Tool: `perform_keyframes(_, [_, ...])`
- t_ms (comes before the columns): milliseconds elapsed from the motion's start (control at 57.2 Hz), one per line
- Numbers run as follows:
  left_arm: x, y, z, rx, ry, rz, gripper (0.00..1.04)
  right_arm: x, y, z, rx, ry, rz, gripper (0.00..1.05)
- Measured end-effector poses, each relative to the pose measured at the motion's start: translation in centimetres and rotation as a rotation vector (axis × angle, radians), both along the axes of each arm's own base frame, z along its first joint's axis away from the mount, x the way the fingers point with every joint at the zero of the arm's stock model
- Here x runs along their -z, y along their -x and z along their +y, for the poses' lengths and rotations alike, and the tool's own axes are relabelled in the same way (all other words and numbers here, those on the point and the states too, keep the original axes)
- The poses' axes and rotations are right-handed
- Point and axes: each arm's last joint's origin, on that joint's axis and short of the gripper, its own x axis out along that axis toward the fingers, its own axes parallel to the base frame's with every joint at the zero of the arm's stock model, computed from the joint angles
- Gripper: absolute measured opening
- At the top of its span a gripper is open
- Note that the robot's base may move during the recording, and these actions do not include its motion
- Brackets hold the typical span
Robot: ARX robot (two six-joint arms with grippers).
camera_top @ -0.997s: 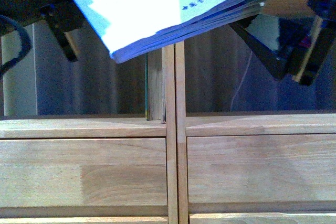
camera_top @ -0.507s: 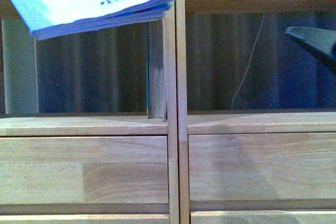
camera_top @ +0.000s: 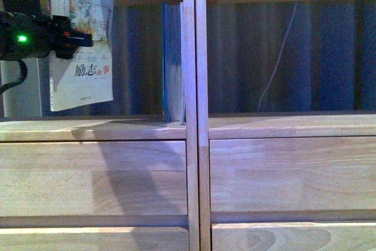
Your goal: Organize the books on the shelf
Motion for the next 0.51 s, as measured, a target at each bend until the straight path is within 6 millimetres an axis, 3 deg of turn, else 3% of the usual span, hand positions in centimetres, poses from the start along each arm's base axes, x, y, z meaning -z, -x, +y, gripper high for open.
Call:
perform_keyframes(140, [-0.8, -2.2, -1.5, -0.026, -0.022, -0.047, 0.07, 3.3, 0.2, 0.9, 0.102, -0.075, 0.194, 0.69])
perform_keyframes(350, [-2.0, -4.3, -3.7, -0.083, -0.028, -0.109, 0.07, 6.6, 0.7, 2.3, 0.111, -0.064, 0.213, 0.38])
perform_keyframes(507, [-0.4, -5.6, -5.8, -0.125, -0.043, -0.093, 0.07, 8.8, 1.1, 3.1, 0.108, -0.057, 0.216, 0.06])
